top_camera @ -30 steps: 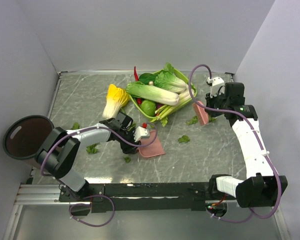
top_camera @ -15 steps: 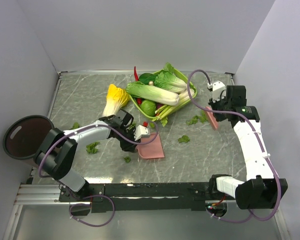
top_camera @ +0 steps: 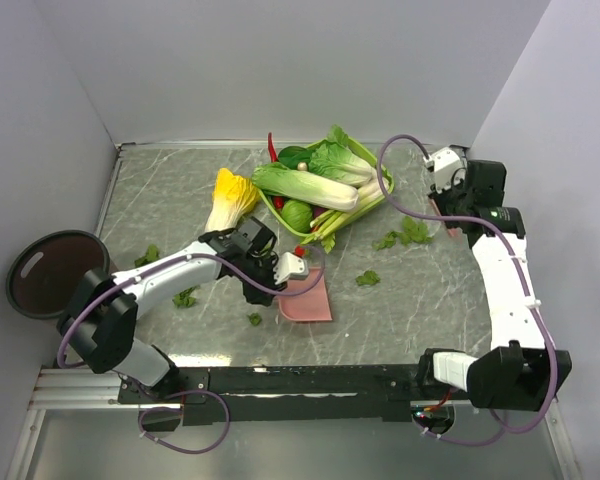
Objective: Sweep away the paper scraps from the table
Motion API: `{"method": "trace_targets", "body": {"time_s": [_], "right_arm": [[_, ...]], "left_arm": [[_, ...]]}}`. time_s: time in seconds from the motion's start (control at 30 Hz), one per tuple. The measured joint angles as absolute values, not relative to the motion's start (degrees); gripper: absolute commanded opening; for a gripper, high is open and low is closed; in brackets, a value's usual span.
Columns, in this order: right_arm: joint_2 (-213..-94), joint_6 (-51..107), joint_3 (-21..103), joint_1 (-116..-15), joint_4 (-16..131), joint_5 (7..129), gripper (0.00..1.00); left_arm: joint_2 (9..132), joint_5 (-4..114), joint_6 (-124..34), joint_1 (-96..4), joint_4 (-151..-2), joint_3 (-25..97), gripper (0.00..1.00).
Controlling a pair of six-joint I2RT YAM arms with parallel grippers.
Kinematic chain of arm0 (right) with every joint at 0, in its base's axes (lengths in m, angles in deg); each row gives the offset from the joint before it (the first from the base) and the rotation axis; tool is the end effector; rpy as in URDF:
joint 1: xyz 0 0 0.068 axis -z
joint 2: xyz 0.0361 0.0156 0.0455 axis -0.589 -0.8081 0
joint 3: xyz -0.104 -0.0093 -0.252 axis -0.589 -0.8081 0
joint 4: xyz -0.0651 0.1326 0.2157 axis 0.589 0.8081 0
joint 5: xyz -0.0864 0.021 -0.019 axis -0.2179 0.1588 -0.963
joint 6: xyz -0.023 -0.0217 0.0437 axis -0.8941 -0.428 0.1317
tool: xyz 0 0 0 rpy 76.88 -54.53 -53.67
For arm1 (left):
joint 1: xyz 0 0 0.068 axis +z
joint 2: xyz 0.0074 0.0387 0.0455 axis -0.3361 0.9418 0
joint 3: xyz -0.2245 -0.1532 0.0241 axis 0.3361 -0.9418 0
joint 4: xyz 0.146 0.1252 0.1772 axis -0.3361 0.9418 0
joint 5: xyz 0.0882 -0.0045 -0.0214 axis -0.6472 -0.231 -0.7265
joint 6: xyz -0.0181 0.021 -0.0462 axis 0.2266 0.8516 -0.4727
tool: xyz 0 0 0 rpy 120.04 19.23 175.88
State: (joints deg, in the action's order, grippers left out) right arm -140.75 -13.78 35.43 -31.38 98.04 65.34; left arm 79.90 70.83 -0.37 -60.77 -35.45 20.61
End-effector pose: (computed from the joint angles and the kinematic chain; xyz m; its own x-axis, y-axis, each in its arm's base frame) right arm 0.2484 -0.0176 0.3585 -0.5263 -0.5276 -0.6668 -0.3417 0.8493 -0.4023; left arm 0.2035 -0.1970 0.2146 -0.1872 0.8262 -0.5314 0.9823 0.1547 -0.1055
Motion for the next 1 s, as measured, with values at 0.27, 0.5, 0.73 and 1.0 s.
{"method": "trace_targets", "body": {"time_s": [0.27,0.5,0.73,1.0], "right_arm": [[-147.2,-13.9,32.8,-32.6,85.4,70.5,0.00],[-149.4,-18.0,28.9,-38.8,79.5,70.4,0.00],[-149.4,-17.8,22.3,-40.1,76.1,70.5,0.00],[-148.4,-16.3,18.9,-40.4,76.3,70.5,0.00]], "left_arm": [[87.4,63.5,-11.6,-68.1,-35.0,28.7,0.01],[91.8,56.8,-17.4,-70.0,-35.6,33.0,0.01],[95.0,54.3,-18.7,-69.9,-36.3,33.7,0.01],[95.7,54.2,-19.2,-71.2,-36.6,33.8,0.02]]}}
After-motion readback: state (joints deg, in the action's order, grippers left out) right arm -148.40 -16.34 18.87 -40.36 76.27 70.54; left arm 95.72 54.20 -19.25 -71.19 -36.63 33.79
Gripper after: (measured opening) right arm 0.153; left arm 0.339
